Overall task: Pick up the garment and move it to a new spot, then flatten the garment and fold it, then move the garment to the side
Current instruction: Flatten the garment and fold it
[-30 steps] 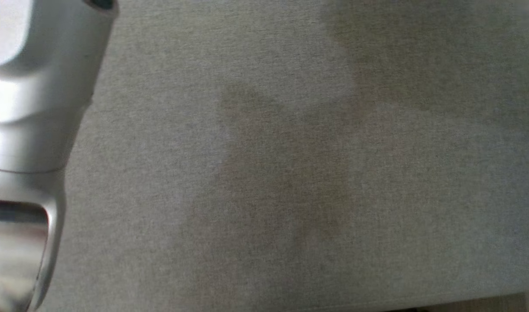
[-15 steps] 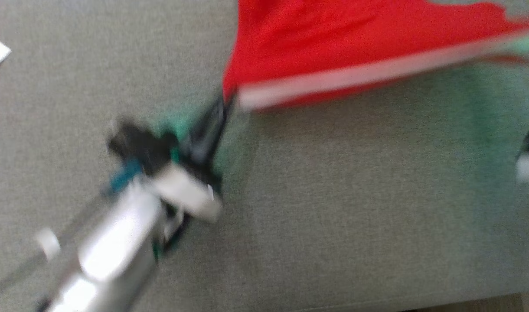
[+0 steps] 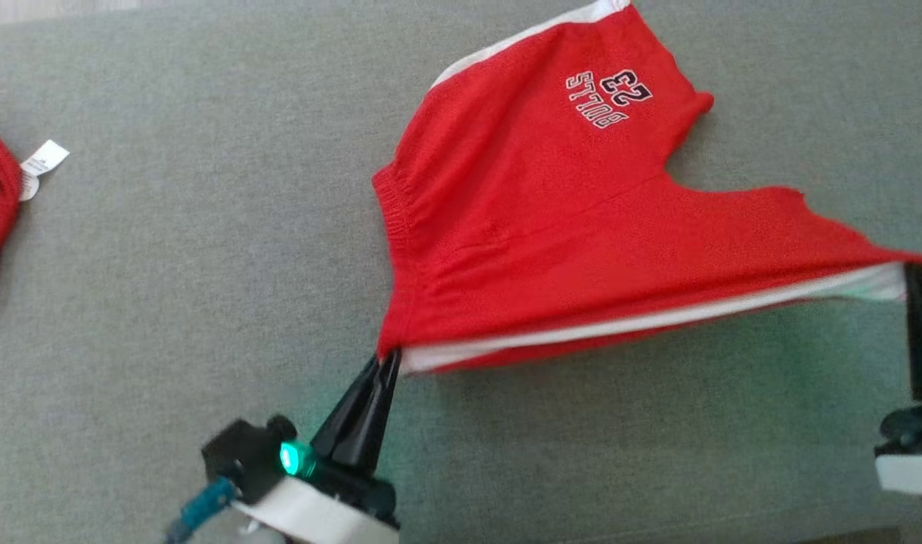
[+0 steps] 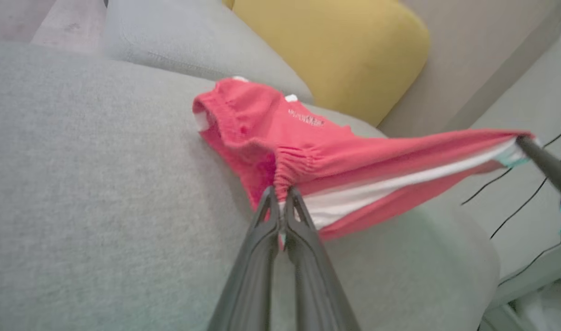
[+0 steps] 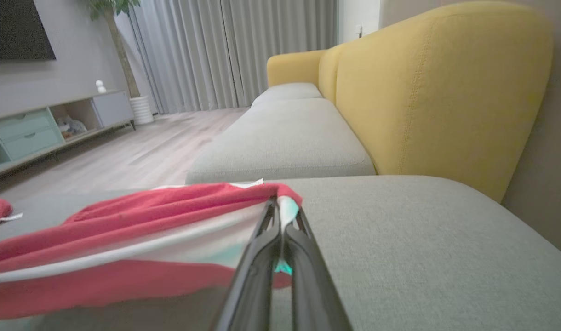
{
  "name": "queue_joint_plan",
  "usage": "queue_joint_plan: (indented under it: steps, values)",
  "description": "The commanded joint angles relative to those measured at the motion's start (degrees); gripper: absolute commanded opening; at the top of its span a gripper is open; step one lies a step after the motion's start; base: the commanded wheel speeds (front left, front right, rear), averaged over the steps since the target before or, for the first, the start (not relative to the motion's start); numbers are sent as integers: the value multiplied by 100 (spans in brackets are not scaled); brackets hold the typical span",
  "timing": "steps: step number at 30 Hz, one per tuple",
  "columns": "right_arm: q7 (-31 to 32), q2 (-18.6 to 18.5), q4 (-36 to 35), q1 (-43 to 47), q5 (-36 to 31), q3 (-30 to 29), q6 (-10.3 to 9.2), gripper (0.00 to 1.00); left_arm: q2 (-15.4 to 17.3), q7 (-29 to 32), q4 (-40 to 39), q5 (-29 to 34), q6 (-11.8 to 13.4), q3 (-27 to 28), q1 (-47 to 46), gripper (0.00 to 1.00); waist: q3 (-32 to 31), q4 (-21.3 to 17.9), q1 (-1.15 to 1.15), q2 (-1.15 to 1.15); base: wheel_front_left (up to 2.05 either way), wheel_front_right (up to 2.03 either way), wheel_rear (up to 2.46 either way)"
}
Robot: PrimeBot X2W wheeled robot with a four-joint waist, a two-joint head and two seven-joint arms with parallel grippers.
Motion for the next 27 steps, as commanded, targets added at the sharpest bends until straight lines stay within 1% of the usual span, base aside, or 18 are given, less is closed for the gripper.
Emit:
queue_joint_plan:
  steps: [1, 4, 7, 13, 17, 22, 27]
  values:
    - [4, -216, -179, -187, 67, -73, -5, 0, 39, -1, -236, -134, 57, 325, -151, 0, -10, 20, 2, 0, 0, 0, 0]
    - [184, -321, -66, -665, 295, 58, -5, 0, -206, 196, -460, -586, -27, 463, -369, 0, 26, 79, 2, 0, 0, 0, 0]
    - [410, -491, 224, -1295, 445, 336, -5, 0, -333, 410, -444, -783, -93, 577, -805, 0, 172, 158, 2, 0, 0, 0, 0]
    - [801, -820, 1008, -2637, 802, 803, -5, 0, -742, 725, 24, -1092, -266, 749, -1859, 0, 650, 430, 2, 0, 0, 0, 0]
    - [888, -1025, 1524, -3468, 1019, 1215, -5, 0, -1030, 904, 508, -1292, -430, 801, -2503, 0, 941, 585, 2, 0, 0, 0, 0]
    - [918, -1260, 2253, -4486, 1235, 1922, -5, 0, -1214, 1039, 1057, -1352, -520, 858, -3135, 0, 1225, 684, 2, 0, 0, 0, 0]
    - [845, -1408, 2985, -5375, 1511, 2673, -5, 0, -1318, 975, 1402, -1227, -519, 865, -3533, 0, 1409, 805, 2, 0, 0, 0, 0]
